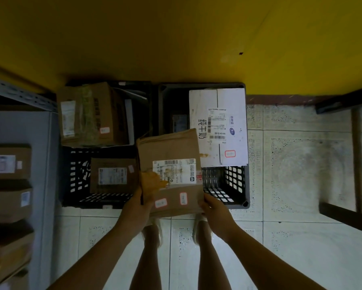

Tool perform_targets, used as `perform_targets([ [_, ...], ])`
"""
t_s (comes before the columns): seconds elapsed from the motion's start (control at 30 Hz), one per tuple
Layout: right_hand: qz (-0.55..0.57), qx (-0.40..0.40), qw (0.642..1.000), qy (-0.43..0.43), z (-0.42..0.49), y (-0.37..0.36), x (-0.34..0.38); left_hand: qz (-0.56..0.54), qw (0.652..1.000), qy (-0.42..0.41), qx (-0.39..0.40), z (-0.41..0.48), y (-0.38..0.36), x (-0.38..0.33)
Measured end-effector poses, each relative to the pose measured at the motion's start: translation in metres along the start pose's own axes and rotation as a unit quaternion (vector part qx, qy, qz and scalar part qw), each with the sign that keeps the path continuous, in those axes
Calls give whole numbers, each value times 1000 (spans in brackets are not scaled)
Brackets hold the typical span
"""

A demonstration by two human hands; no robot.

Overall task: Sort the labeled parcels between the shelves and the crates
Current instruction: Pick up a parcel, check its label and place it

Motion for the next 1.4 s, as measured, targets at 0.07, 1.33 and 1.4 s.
perform_targets([
  [0.07,-13,-7,1000,0,1,-3,3,1,1000,-8,2,3,4,0],
  [1.33,0,-272,950,155,3,145,106,-31,977,-204,52,61,-29,-186],
  [1.4,6,-272,952,138,9,153,107,-28,977,-202,65,60,-38,-192],
])
Point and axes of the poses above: each hand's wrist, its own z-axis towards the middle knuckle, its own y-axis out of the back of the hand, x = y × z, the point moved 4 cm from there along z, towards the middle knuckle, and after that the axes turned 1 degree about z, right-handed, at the moved point
